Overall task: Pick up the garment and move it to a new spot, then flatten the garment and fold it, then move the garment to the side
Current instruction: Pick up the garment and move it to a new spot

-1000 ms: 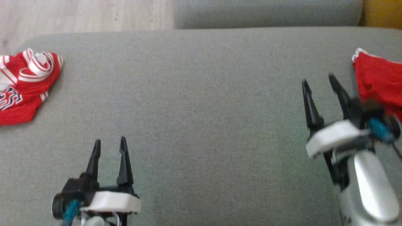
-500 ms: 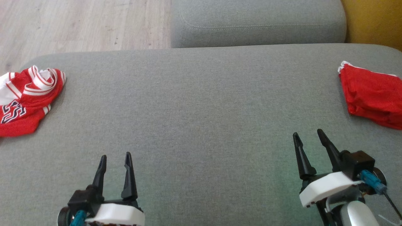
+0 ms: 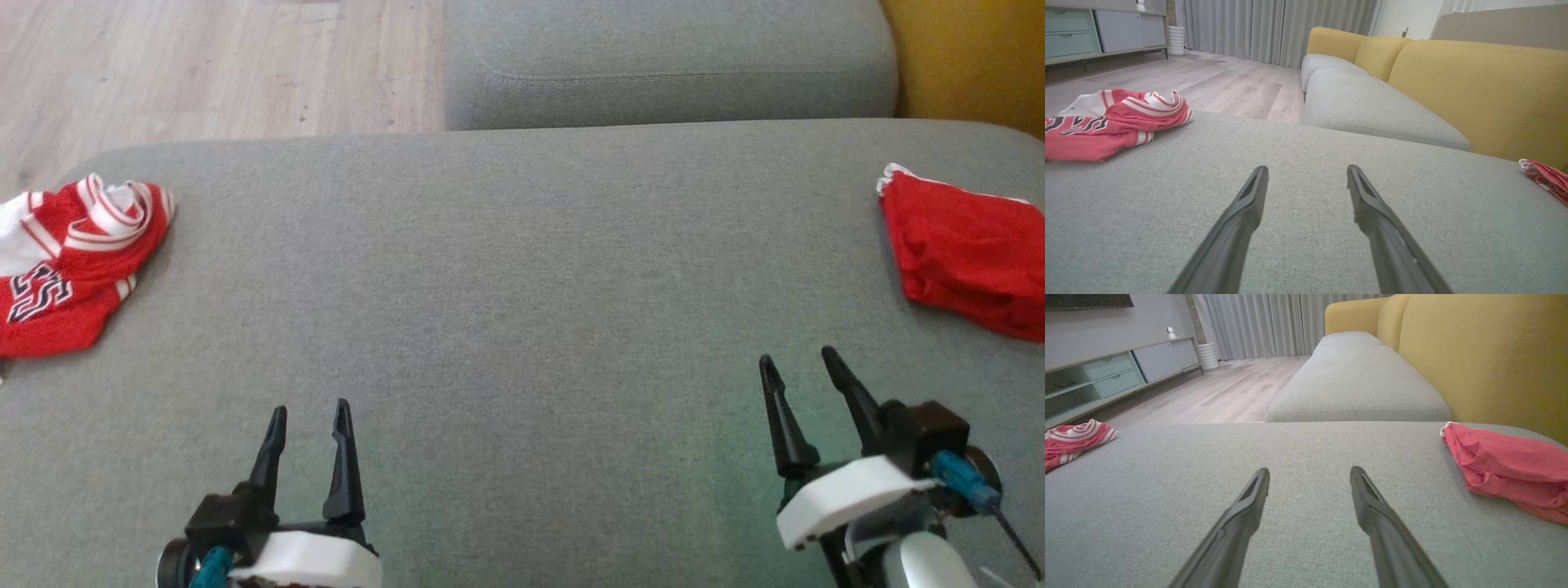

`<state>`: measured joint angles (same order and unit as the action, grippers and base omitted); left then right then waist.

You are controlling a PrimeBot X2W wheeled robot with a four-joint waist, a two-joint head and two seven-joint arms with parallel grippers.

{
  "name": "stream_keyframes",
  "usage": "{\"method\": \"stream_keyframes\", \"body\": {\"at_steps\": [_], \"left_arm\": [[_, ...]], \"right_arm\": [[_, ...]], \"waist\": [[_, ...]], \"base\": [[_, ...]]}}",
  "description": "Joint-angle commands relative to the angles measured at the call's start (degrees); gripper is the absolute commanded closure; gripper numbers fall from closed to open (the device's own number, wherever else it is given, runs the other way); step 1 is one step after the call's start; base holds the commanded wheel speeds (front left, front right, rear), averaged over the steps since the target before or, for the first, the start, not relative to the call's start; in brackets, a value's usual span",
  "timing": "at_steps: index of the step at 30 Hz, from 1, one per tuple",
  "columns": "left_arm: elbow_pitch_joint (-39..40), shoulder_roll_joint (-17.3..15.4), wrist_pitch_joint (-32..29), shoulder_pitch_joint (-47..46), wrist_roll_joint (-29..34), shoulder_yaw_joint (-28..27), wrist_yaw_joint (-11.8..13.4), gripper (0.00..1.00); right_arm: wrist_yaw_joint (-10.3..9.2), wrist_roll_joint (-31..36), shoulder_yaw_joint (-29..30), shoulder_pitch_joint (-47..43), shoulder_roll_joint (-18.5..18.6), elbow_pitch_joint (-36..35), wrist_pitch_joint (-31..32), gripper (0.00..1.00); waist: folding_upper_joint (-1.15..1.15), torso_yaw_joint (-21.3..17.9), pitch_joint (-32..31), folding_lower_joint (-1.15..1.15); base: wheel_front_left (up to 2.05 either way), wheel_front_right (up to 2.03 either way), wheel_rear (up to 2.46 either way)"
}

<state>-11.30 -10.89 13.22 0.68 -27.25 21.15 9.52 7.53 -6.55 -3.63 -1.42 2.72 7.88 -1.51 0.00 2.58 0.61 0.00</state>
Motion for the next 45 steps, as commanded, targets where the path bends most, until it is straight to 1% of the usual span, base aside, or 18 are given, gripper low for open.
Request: {"method": "stream_keyframes", "body": {"at_steps": [1,5,15,19,21,22,30,36,39,40,43,45], "left_arm": [[1.3,-0.7,0.2,-1.9,-0.4,-1.4,0.0,0.00],[1.3,-0.5,0.3,-2.4,-0.6,-1.7,0.3,0.00],[2.7,-2.0,0.6,-1.9,-0.9,-3.4,1.1,0.00],[2.9,-2.0,0.7,-1.4,-1.1,-3.3,1.1,0.00],[3.1,-2.1,0.7,-1.1,-1.2,-3.4,1.2,0.00],[3.3,-2.2,0.7,-0.9,-1.3,-3.5,1.3,0.00],[5.1,-1.9,1.2,0.8,-1.7,-5.1,2.4,0.00],[6.0,-2.7,1.4,0.5,-1.2,-6.0,2.8,0.00],[7.4,-4.6,1.0,-1.3,-1.3,-7.6,2.8,0.00],[8.1,-5.7,0.9,-2.3,-1.3,-8.6,2.8,0.00],[11.6,-9.1,0.5,-5.7,-1.1,-12.6,4.1,0.00],[13.6,-11.7,-0.5,-9.0,-1.6,-15.0,3.9,0.00]], "right_arm": [[-0.04,-0.1,-1.4,0.8,0.2,-2.0,-0.4,0.00],[-0.04,0.2,-1.3,0.4,0.2,-2.5,-0.6,0.00],[-0.04,0.2,-1.7,0.4,0.2,-3.3,-0.4,0.00],[-0.04,0.1,-2.4,0.6,0.2,-3.3,-0.3,0.00],[-0.04,0.1,-2.9,0.7,0.2,-3.2,-0.2,0.00],[-0.04,0.1,-3.2,0.8,0.2,-3.2,-0.1,0.00],[-0.04,0.8,-5.9,2.6,0.2,-3.0,0.8,0.00],[-0.04,1.4,-5.7,2.6,0.2,-4.1,0.9,0.00],[-0.04,2.1,-4.5,2.3,0.2,-6.0,1.1,0.00],[-0.04,2.5,-4.3,2.4,0.2,-6.8,1.4,0.00],[-0.04,4.1,-3.9,3.5,0.2,-9.6,2.6,0.00],[-0.04,5.1,-3.3,4.1,0.2,-11.6,3.4,0.00]], "waist": [[0.00,0.6,0.1,0.00],[0.00,4.1,0.4,0.00],[0.00,19.0,0.8,0.00],[0.00,24.0,0.7,0.00],[0.00,25.9,0.7,0.00],[0.00,27.5,0.8,0.00],[0.00,28.2,2.1,0.00],[0.00,28.2,2.7,0.00],[0.00,28.2,3.7,0.00],[0.00,27.7,4.4,0.00],[0.00,25.8,7.2,0.00],[0.00,24.6,8.8,0.00]], "base": [[0.00,0.00,0.00],[0.00,0.00,0.00],[0.00,0.00,0.00],[0.00,0.00,0.00],[0.00,0.00,0.00],[0.00,0.00,0.00],[0.00,0.00,0.00],[0.00,0.00,0.00],[0.00,0.00,0.00],[0.00,0.00,0.00],[0.00,0.00,0.00],[0.00,0.00,0.00]]}}
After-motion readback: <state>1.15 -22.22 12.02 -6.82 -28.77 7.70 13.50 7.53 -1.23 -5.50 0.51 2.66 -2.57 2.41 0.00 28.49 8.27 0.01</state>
